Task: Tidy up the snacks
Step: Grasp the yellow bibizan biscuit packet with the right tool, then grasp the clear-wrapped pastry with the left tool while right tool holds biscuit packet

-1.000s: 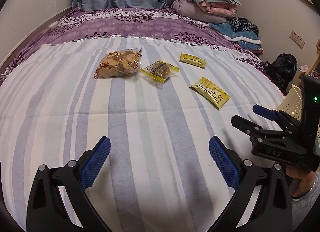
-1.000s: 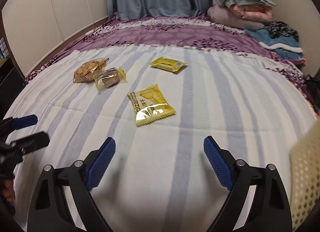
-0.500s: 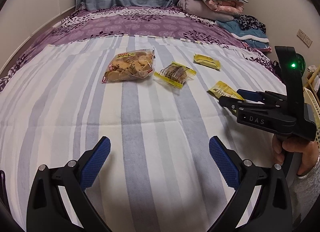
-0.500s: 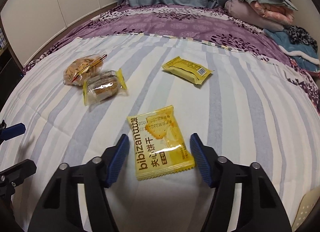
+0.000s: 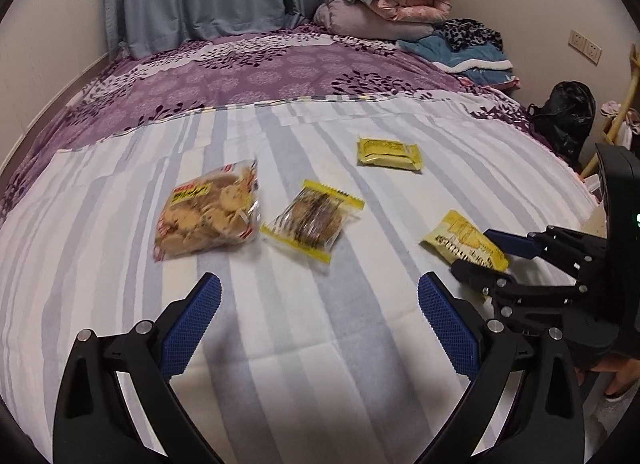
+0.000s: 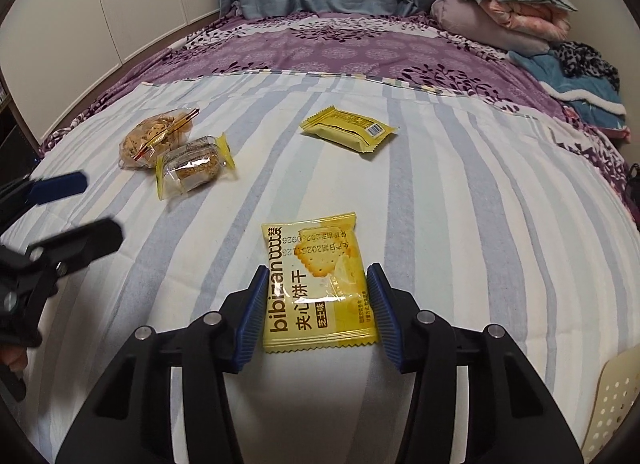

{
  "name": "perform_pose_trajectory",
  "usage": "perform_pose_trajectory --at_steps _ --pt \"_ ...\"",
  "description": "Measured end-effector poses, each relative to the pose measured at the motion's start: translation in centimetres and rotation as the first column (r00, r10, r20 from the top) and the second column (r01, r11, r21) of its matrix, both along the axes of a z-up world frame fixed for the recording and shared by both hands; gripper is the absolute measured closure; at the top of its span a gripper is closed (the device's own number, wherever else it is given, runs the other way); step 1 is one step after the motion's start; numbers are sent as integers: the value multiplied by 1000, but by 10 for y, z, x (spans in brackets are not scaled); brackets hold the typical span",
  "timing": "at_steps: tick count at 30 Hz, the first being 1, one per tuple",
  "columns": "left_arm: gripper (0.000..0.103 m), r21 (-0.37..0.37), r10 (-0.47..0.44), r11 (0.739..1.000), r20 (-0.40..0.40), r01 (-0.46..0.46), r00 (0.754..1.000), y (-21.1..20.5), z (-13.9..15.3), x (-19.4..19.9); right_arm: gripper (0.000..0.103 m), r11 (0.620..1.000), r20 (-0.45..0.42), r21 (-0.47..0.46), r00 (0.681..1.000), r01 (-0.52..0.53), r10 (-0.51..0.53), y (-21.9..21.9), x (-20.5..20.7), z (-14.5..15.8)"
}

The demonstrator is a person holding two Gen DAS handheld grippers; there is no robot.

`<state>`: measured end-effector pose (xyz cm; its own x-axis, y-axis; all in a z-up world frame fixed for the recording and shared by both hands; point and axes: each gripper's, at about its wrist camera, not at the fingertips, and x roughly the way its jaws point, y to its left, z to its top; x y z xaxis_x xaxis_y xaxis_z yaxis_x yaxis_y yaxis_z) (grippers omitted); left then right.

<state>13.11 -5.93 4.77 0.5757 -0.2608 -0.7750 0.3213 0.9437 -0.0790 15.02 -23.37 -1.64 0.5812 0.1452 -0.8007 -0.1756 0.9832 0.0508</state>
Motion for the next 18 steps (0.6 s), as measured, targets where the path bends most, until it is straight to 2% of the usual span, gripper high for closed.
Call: perform_pose_trajectory --at_steps 6,15,18 --pt "3 -33 -124 992 18 124 992 -20 -6 32 53 1000 5 9 1000 0 0 -1 1 -1" --pt "4 -32 -149 988 21 149 989 -21 -22 65 52 1000 7 23 1000 0 0 -3 0 -1" --pt "16 -41 -173 984 7 173 985 -21 -23 70 52 1000 8 21 1000 -1 1 -2 1 -1"
